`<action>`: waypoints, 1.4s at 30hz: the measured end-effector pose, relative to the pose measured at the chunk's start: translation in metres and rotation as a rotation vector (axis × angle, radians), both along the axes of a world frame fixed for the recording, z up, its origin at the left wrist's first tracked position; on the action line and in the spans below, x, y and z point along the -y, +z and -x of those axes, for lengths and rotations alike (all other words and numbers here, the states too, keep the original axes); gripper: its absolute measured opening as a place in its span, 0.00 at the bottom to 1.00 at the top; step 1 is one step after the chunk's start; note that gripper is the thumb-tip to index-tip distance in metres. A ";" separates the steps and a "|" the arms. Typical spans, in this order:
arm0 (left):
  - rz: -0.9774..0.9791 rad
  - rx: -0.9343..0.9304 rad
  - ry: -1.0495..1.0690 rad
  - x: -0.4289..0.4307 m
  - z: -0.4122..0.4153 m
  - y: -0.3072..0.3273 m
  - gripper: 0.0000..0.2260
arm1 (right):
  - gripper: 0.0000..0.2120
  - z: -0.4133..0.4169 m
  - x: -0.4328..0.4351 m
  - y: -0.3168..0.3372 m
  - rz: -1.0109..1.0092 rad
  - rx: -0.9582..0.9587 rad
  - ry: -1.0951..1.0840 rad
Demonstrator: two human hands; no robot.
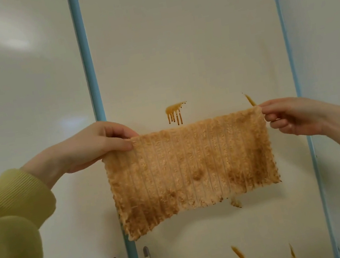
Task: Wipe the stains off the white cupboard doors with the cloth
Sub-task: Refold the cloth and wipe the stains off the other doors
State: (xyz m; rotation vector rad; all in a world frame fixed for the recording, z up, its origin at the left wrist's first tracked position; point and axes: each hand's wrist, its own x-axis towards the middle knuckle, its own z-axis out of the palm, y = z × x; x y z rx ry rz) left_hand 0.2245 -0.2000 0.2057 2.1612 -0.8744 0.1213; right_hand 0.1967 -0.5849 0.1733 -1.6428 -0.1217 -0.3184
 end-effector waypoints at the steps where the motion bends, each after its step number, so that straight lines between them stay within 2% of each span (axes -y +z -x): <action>1: 0.017 0.047 0.032 0.006 -0.001 0.001 0.06 | 0.06 0.000 0.003 0.002 -0.013 0.002 -0.021; 4: 0.095 0.294 0.180 0.022 -0.011 0.010 0.05 | 0.05 -0.002 0.007 0.016 -0.088 0.054 -0.054; 8: 0.074 0.797 0.388 0.045 -0.021 0.035 0.06 | 0.09 -0.008 0.013 0.046 -0.169 0.216 -0.111; 10: 0.070 0.918 0.411 0.059 -0.025 0.051 0.05 | 0.08 -0.012 0.018 0.065 -0.213 0.287 -0.151; 12: -0.078 1.099 0.501 0.074 -0.032 0.065 0.04 | 0.08 -0.017 0.025 0.082 -0.258 0.343 -0.192; 14: -0.283 1.375 0.565 0.084 -0.043 0.078 0.02 | 0.09 -0.024 0.029 0.095 -0.277 0.381 -0.243; 15: -0.382 1.474 0.591 0.088 -0.049 0.081 0.05 | 0.10 -0.029 0.029 0.098 -0.282 0.388 -0.260; 16: -0.487 1.500 0.620 0.091 -0.048 0.083 0.08 | 0.10 -0.034 0.029 0.099 -0.290 0.387 -0.267; 19: -0.581 1.470 0.715 0.108 -0.045 0.079 0.09 | 0.04 -0.051 0.026 0.094 -0.300 0.357 -0.284; 21: -0.598 1.334 0.818 0.122 -0.043 0.072 0.10 | 0.06 -0.061 0.024 0.087 -0.353 0.383 -0.318; 23: -0.514 1.172 0.879 0.134 -0.039 0.067 0.10 | 0.08 -0.069 0.018 0.080 -0.361 0.481 -0.407; 25: -0.373 1.114 0.895 0.142 -0.041 0.054 0.08 | 0.08 -0.073 0.007 0.068 -0.140 0.619 -0.651; 27: -0.220 1.288 0.944 0.148 -0.059 0.039 0.07 | 0.08 -0.080 -0.005 0.053 0.150 0.744 -0.807; 28: -0.152 1.341 0.972 0.150 -0.067 0.030 0.10 | 0.09 -0.085 -0.009 0.047 0.271 0.796 -0.841; 30: -0.044 1.315 0.917 0.154 -0.081 0.012 0.18 | 0.11 -0.100 -0.012 0.038 0.458 0.888 -0.929; 32: 0.001 1.288 0.864 0.157 -0.095 -0.002 0.20 | 0.12 -0.113 -0.012 0.035 0.509 0.943 -0.994; 35: -0.042 1.336 0.823 0.158 -0.102 -0.007 0.21 | 0.16 -0.120 -0.017 0.034 0.428 0.970 -0.972; 39: -0.115 1.258 0.808 0.155 -0.105 -0.005 0.28 | 0.31 -0.127 -0.030 0.035 0.543 0.819 -0.963; 42: -0.165 1.297 0.805 0.152 -0.105 -0.002 0.31 | 0.41 -0.128 -0.037 0.041 0.692 0.730 -1.029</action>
